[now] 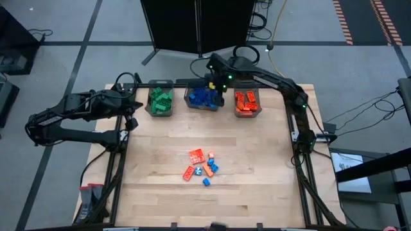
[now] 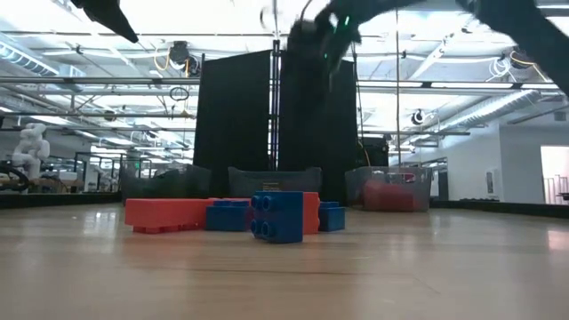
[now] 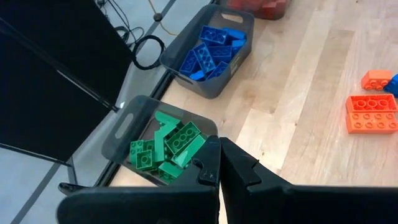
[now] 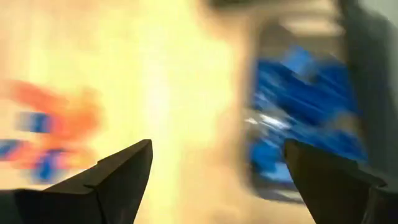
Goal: Sort blocks
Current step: Put the orange game piece into the right black bin
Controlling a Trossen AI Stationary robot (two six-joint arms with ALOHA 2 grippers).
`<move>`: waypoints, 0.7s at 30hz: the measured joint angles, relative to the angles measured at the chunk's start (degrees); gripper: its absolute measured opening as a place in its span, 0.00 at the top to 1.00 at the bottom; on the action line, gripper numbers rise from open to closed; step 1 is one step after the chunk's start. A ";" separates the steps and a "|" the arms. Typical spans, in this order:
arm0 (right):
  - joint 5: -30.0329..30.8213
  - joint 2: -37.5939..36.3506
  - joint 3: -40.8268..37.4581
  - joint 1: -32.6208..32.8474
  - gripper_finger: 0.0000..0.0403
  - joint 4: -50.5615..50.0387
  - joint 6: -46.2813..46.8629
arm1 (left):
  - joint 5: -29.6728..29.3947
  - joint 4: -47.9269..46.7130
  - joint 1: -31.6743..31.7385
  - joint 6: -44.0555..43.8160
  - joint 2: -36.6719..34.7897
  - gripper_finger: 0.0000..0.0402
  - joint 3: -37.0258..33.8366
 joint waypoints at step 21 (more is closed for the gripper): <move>4.38 3.79 -0.94 23.86 0.11 8.21 -5.47 | 0.84 -0.11 0.00 0.34 -0.11 1.00 0.00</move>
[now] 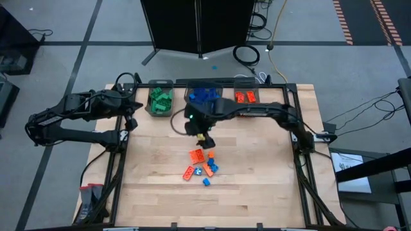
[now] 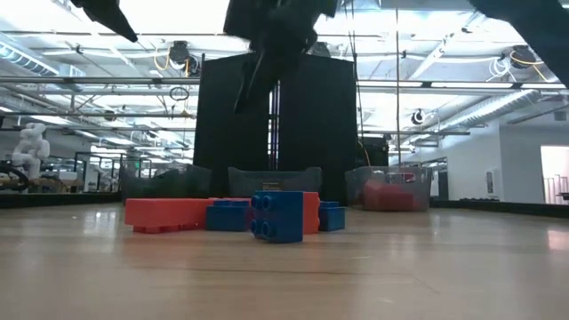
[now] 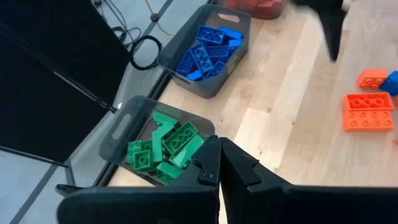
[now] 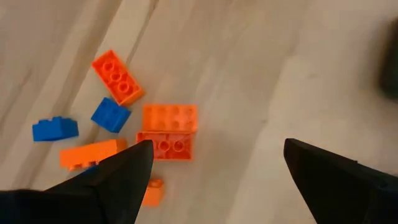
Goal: Sort blocks
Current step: Put the orange game piece into the right black bin
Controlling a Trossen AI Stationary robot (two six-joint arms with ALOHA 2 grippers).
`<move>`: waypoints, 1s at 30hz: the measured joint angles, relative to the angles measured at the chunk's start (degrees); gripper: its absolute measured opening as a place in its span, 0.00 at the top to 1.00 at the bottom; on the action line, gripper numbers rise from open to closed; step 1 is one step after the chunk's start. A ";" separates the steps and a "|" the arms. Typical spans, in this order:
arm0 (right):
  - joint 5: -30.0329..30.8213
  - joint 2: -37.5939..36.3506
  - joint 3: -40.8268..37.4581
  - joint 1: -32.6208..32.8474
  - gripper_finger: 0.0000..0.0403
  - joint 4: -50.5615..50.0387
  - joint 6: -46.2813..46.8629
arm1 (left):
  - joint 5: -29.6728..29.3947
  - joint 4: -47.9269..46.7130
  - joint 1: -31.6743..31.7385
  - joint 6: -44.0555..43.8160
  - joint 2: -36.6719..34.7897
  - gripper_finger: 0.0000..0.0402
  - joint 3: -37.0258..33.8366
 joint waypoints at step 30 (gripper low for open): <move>0.44 12.35 -0.26 5.74 0.11 4.81 10.80 | 3.65 -1.16 0.02 1.66 -1.06 1.00 0.00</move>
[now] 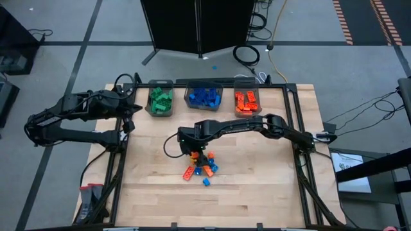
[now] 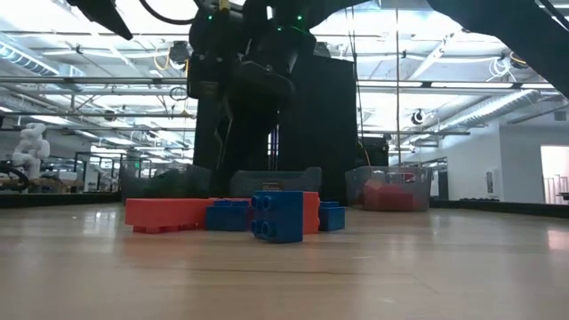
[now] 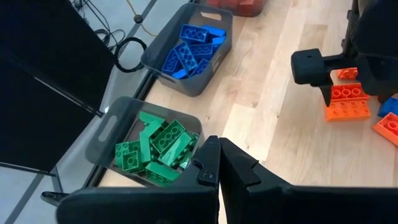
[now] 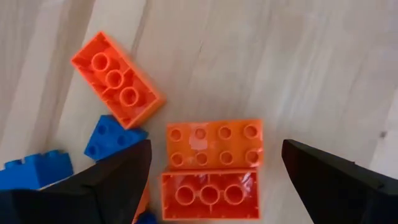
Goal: Sort blocks
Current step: Put the orange game piece into the right black bin
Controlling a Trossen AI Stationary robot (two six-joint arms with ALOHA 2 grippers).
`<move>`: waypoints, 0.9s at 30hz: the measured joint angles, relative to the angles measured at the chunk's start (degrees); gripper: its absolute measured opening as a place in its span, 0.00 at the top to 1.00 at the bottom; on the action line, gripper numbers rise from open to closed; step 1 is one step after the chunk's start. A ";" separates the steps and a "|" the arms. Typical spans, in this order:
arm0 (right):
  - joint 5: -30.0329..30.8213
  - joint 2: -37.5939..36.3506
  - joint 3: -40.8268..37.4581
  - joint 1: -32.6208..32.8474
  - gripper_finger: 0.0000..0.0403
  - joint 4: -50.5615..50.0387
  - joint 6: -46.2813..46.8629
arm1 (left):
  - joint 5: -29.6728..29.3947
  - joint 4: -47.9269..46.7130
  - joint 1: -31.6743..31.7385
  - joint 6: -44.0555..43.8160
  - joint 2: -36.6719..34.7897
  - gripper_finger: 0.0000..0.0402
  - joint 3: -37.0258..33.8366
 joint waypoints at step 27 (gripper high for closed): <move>4.18 5.57 0.31 1.70 0.12 2.58 4.30 | 0.54 -1.03 0.00 -0.23 -2.45 1.00 0.02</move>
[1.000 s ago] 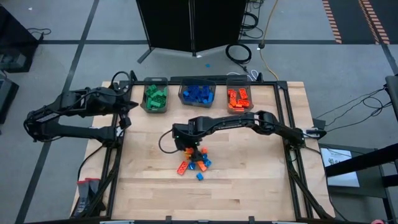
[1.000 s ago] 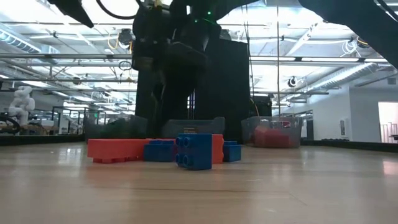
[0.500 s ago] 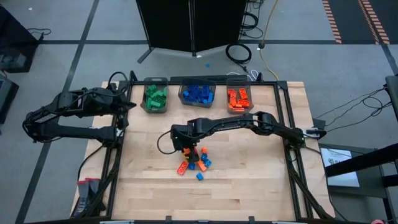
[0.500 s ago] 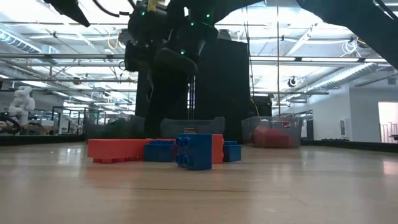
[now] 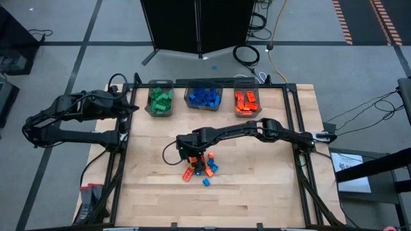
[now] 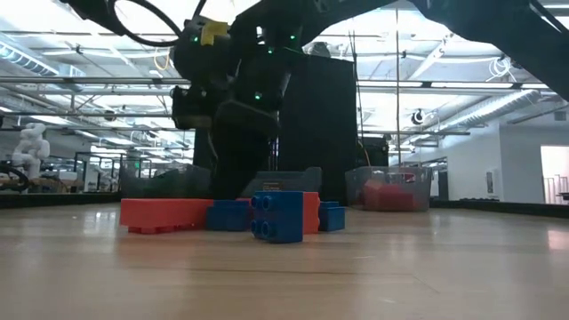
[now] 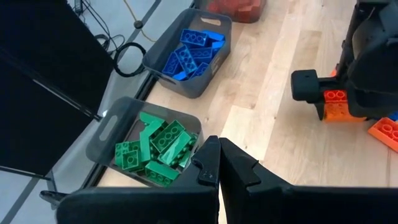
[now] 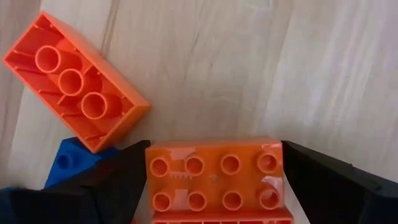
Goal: Sort blocks
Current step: Put the orange game piece into the right black bin
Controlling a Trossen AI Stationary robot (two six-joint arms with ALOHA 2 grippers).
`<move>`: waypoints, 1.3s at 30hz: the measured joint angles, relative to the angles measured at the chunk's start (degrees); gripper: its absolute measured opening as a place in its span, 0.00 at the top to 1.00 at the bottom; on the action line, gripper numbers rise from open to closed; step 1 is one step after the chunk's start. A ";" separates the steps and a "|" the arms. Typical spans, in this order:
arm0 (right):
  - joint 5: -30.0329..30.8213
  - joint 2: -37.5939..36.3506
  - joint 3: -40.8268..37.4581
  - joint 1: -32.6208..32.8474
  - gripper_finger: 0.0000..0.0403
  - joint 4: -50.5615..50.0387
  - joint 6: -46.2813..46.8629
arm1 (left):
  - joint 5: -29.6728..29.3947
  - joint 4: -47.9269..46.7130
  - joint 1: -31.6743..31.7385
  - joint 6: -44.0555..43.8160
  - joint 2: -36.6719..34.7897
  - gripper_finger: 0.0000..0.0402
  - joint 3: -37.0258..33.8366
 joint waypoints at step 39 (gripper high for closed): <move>10.62 -10.28 16.16 -14.70 0.30 -24.39 -10.23 | -0.81 -0.65 0.00 -0.12 -0.13 1.00 0.00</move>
